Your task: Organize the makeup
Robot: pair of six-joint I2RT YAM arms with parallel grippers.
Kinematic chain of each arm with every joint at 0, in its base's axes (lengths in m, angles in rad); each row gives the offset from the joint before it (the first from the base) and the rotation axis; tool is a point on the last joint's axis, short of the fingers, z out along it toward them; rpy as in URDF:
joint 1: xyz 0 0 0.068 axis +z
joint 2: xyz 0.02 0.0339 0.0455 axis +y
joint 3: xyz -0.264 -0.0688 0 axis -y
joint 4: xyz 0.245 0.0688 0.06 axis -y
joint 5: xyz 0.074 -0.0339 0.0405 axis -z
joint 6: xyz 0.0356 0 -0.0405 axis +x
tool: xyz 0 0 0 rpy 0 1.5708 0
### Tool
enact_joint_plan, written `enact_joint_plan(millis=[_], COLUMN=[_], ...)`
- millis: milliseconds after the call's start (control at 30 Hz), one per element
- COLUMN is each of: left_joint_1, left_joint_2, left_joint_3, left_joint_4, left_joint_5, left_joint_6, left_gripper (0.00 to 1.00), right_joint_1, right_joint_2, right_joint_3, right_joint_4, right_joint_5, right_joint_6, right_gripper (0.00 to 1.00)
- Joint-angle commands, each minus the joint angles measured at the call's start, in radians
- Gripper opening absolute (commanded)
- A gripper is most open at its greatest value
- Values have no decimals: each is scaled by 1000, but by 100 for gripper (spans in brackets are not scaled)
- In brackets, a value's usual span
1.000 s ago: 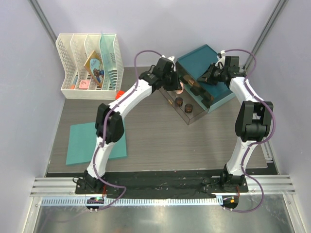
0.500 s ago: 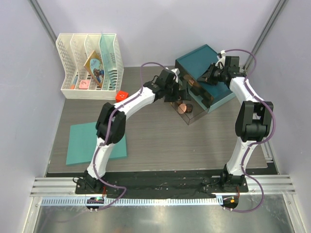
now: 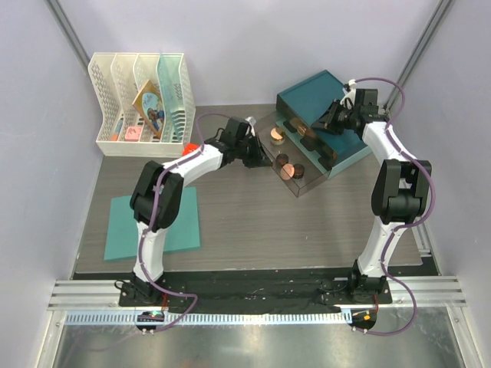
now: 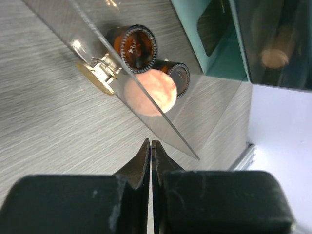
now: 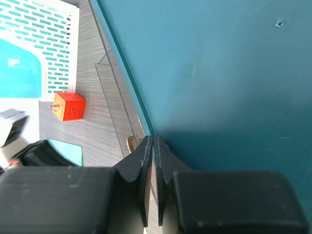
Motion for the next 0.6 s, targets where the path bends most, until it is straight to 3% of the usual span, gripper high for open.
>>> enact_joint_plan(millis=[0,133,567], left_joint_1=[17,16,-33], left_joint_2=[83,149,307], left_joint_3=[-12,13,249], left_joint_4=[160,211,247], left_joint_5=[117,129,115], left_joint_6=[-163,-269,-360], left_gripper=[0,0,1], right_joint_1=[11,11,11], right_joint_2=[173,173,184], right_joint_3=[-149,-150,-146], right_joint_4=[-435,-433,-433], right_joint_5=[195,195,191], right_joint_6=[-84,-84,-82], right_gripper=[14,14,14])
